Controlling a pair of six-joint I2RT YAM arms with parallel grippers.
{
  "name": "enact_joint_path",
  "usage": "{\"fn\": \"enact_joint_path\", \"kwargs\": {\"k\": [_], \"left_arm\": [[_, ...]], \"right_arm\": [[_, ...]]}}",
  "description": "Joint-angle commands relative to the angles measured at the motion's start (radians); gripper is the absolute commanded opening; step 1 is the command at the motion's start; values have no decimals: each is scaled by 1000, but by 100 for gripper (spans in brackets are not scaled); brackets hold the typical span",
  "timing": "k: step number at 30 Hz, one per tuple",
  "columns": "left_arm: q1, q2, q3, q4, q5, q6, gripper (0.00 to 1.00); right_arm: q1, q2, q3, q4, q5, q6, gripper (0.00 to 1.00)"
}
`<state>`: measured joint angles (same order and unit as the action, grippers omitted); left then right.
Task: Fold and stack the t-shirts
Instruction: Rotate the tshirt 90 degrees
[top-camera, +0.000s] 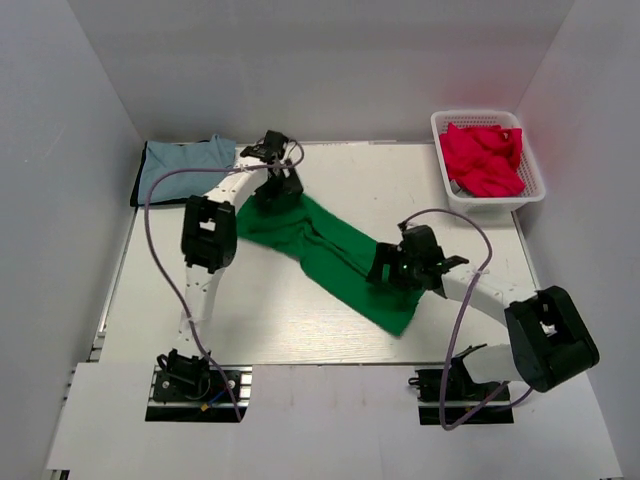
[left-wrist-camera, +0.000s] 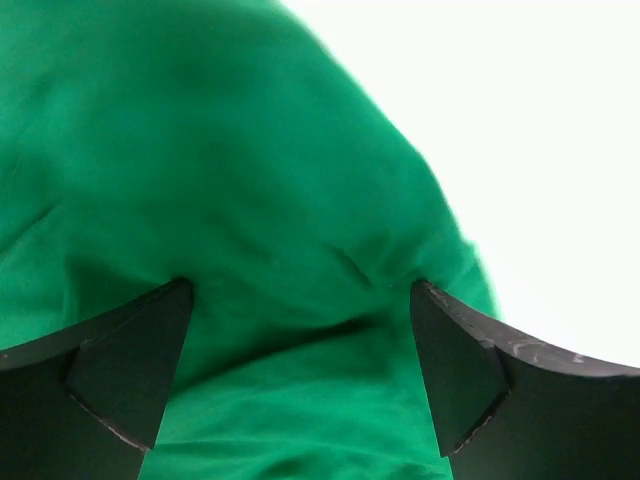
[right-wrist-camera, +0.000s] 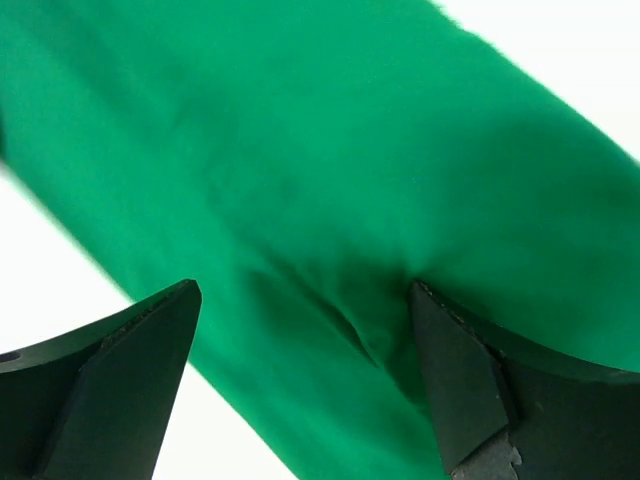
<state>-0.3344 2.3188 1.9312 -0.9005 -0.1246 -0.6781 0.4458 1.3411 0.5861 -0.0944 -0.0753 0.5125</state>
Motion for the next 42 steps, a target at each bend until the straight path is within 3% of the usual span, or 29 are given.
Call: {"fn": "enact_joint_path", "kwargs": {"k": [1, 2, 3, 4, 5, 8, 10, 19, 25, 29, 33, 37, 42], "left_arm": [[0, 304, 317, 186, 250, 75, 100], [-12, 360, 479, 228, 281, 75, 100], [-12, 442, 526, 271, 354, 63, 100], [-12, 458, 535, 337, 400, 46, 100], [-12, 458, 469, 532, 443, 5, 100], [-23, 477, 443, 742, 511, -67, 100], [-34, 519, 536, 742, 481, -77, 100], [-34, 530, 515, 792, 333, -66, 100], [-11, 492, 565, 792, 284, -55, 100], [-11, 316, 574, 770, 267, 34, 100], [-38, 101, 540, 704, 226, 182, 100], [-49, -101, 421, 648, 269, 183, 100], [-74, -286, 251, 410, 300, 229, 100]], "right_arm": [[88, 42, -39, -134, -124, 24, 90], [150, 65, -32, -146, -139, 14, 90], [178, 81, -28, -143, -194, 9, 90], [232, 84, -26, -140, -211, 4, 90], [287, 86, -25, -127, -233, -24, 90], [414, 93, -6, -131, -268, -80, 90], [467, 105, 10, -134, -273, -106, 90], [536, 165, 80, -107, -265, -140, 90], [550, 97, 149, -162, -144, -155, 90], [536, -31, 190, -217, 122, -34, 90], [515, -108, 172, -221, 212, 44, 90], [495, -134, 184, -268, 226, 69, 90], [456, -171, 159, -376, 359, 153, 90]]}}
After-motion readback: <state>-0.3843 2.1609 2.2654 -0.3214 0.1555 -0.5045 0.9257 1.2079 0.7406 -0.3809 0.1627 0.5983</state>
